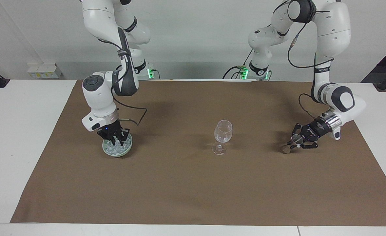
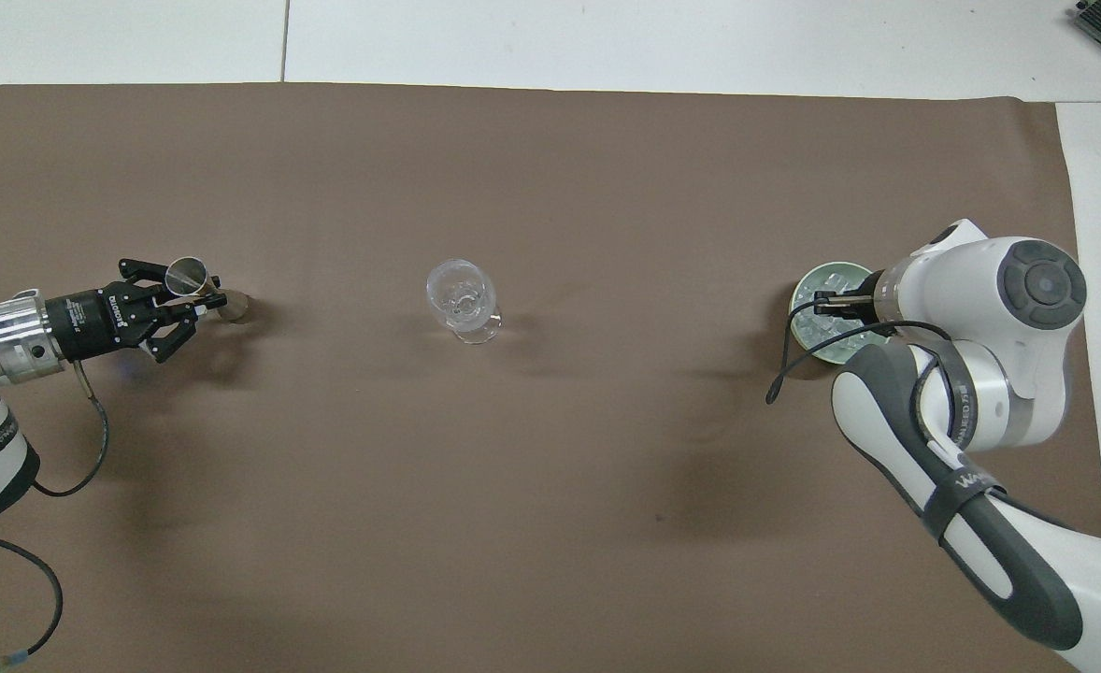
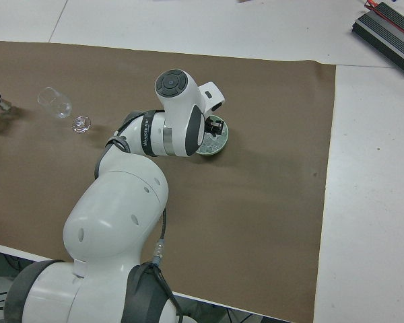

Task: Pour wine and add ice with both arms
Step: 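Carry the metal cup back while the right gripper grasps the ice cup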

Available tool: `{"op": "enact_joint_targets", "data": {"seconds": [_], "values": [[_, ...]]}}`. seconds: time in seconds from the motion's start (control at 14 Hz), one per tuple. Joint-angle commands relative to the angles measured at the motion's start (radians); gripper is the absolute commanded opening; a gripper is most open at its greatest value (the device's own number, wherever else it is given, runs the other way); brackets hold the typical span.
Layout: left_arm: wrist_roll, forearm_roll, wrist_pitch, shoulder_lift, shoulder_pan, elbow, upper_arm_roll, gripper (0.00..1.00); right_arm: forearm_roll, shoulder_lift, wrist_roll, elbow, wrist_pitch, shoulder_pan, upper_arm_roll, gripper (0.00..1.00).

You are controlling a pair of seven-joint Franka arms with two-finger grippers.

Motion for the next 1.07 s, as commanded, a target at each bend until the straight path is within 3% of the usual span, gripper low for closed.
{"op": "enact_joint_targets", "data": {"seconds": [0.0,0.5,0.64,0.71,0.79,0.86,0.93,1.0], "values": [[0.03,-0.017,-0.017,-0.039,0.016,-0.045,-0.004,0.0,-0.02,-0.003,-0.014,-0.009,0.026,-0.003,0.003,0.0],[0.08,-0.013,-0.001,-0.054,0.019,-0.079,-0.004,0.01,-0.01,-0.009,0.031,0.055,0.009,-0.004,0.007,0.0],[0.08,-0.013,0.0,-0.054,0.019,-0.079,-0.004,0.12,-0.009,-0.02,0.038,0.064,0.008,-0.004,0.012,0.0],[0.08,-0.013,0.003,-0.054,0.019,-0.079,-0.004,0.31,-0.009,-0.032,0.037,0.075,0.005,-0.004,0.012,0.0],[0.082,-0.013,0.005,-0.054,0.017,-0.08,-0.003,0.63,-0.006,-0.049,0.037,0.084,-0.016,-0.006,0.012,0.0],[0.082,-0.012,0.005,-0.054,0.017,-0.08,-0.003,0.77,0.0,-0.059,0.037,0.104,-0.062,-0.004,0.013,0.0],[0.08,-0.012,0.008,-0.053,0.014,-0.079,-0.003,0.99,0.0,-0.075,0.035,0.122,-0.113,-0.006,0.013,0.0],[0.08,-0.009,0.009,-0.053,0.01,-0.079,-0.003,1.0,0.0,-0.096,0.034,0.135,-0.16,-0.004,0.013,0.0]]}}
